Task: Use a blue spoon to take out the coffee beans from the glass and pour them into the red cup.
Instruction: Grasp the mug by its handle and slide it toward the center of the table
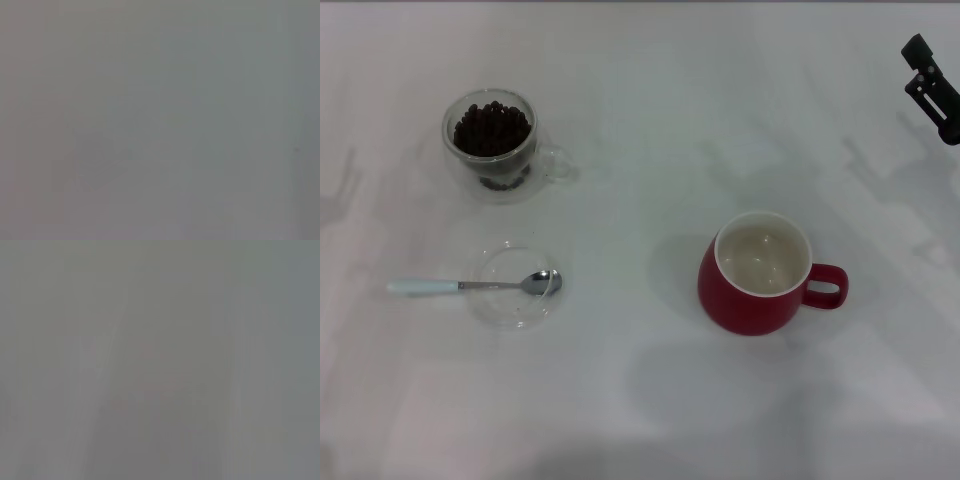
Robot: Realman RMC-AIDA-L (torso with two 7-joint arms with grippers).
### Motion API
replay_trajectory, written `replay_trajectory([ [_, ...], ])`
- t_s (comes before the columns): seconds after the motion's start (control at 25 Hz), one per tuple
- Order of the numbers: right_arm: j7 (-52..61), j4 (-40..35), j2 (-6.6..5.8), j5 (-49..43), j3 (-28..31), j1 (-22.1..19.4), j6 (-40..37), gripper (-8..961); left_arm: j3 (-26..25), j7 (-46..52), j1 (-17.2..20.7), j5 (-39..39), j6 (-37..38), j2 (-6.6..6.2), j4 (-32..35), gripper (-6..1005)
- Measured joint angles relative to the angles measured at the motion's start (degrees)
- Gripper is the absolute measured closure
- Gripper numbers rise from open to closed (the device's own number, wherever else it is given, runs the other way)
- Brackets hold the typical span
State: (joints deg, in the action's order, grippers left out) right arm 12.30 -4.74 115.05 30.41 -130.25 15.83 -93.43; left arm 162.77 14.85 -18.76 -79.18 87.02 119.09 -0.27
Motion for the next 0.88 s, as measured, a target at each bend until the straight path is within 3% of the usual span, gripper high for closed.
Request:
replay_trajectory([
  [0.64, 1.7, 0.7, -0.28, -0.9, -1.3, -1.0, -0.5, 125, 0.0, 0.0, 0.0, 0.0, -0.2, 0.00, 0.0, 152],
  [0.88, 10.3, 7.8, -0.43, -6.0, -1.5, -2.2, -4.9, 125, -0.1, 0.0, -0.1, 0.0, -0.4, -0.02, 0.0, 151],
])
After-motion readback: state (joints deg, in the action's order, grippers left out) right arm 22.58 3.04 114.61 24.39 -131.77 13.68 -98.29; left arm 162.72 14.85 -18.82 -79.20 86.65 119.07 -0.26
